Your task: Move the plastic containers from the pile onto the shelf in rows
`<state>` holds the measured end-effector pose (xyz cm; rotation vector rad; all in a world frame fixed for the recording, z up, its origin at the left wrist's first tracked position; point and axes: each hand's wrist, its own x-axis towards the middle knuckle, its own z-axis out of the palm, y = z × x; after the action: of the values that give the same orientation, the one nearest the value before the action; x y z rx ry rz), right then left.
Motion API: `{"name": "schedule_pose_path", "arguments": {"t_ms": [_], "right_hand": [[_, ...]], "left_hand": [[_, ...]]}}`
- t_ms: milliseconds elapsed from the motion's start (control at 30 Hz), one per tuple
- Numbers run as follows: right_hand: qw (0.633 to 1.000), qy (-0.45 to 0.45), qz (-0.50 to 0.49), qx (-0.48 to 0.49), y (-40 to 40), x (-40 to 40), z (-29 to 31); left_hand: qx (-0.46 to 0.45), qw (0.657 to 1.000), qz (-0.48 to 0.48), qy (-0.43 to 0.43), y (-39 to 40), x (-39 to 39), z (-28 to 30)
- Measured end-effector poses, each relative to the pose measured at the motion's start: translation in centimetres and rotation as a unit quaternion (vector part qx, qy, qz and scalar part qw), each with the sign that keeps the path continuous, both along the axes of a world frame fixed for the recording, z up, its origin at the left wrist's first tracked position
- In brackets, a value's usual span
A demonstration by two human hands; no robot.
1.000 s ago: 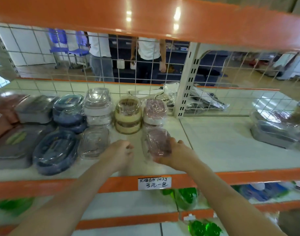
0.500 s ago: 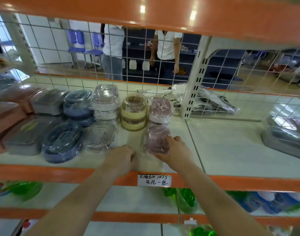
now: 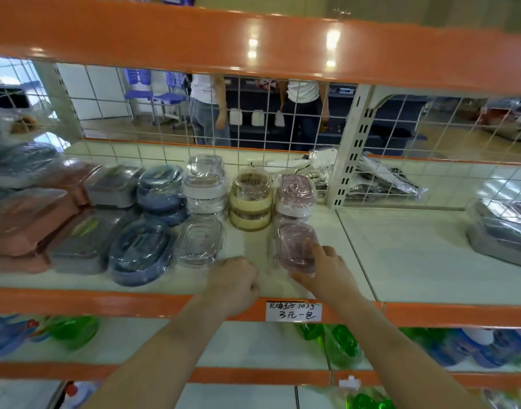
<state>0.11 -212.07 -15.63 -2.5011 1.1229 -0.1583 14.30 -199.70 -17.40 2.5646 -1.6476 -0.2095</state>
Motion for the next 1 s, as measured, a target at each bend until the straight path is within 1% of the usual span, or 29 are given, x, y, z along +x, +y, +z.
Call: {"name": "schedule_pose_path", "arguments": {"t_ms": [200,267,367,500,667,767,1000], "right_hand": [[0.996,-0.001,-0.017,-0.09,2.1,0.3,0.6],[0.995,-0.009,-0.01,-0.103,3.0,0.7,0.9],[0.995,-0.025,0.003,-0.098,4.4,1.5,1.5],[0.996,-0.033,0.035,-0.077,6.5,2.4,1.7],[0.997,-0.032,0.06,-0.037,9.0,3.6,1.8],[0.996,-0.024,0.075,-0.032,10.2,4.6,1.7],[0.996,-0.024,0.082,-0.01,11.7,7.0,1.6]], "left_hand": [[-0.124,0.992,0.03,0.025,4.8,0.4,0.2],[-0.153,0.987,0.041,0.036,6.2,0.7,0.5],[-0.184,0.978,0.072,0.062,7.9,0.9,1.2],[-0.161,0.98,0.098,0.07,10.1,1.2,2.1],[-0.11,0.978,0.163,0.077,13.6,1.9,2.3],[-0.088,0.976,0.186,0.066,15.6,2.4,2.8],[-0.094,0.968,0.222,0.072,18.5,3.4,3.4]]}}
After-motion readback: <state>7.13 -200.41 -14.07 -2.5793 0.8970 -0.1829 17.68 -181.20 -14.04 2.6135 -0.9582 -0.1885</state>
